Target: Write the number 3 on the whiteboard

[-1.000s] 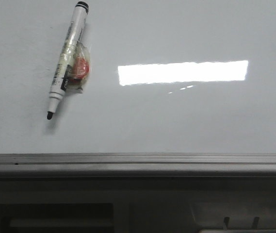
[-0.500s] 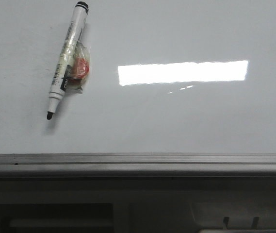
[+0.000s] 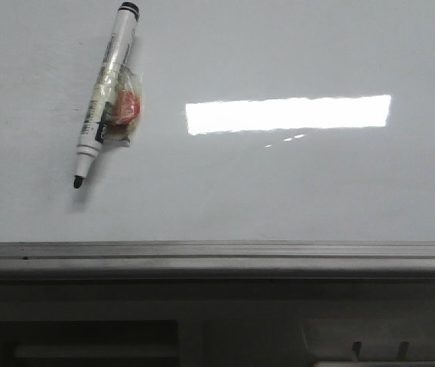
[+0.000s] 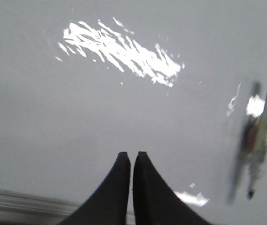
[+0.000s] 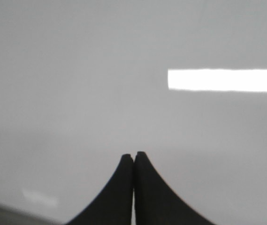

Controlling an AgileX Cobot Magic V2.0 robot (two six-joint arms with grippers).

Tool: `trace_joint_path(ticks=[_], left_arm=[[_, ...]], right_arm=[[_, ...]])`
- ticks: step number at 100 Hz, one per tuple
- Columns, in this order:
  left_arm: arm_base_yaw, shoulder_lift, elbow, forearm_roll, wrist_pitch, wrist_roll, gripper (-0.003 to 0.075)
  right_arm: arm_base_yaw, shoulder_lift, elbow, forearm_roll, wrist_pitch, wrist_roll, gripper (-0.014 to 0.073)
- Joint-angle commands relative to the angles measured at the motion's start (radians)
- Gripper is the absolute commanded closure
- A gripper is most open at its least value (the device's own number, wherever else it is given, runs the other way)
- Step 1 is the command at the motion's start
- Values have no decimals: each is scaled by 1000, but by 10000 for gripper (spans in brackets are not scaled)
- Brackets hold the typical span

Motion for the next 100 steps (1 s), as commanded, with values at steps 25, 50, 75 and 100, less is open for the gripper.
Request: trace_joint_path(ticks=[25,50,75,100], left_arm=[[-3,-20,-43,-385,-88,51,741],[-1,230,-373,79,180,114,638],[-1,619,-626,-52,506,246,241],[-1,865,-669,-297,597,447,311]], right_arm=[[-5,-15,-19,349,-171,7,642],[-5,90,-249,311,144,-62,559],[-5,299,-423,309,316,-102,193],[-5,406,-460,309,324,-102,190]])
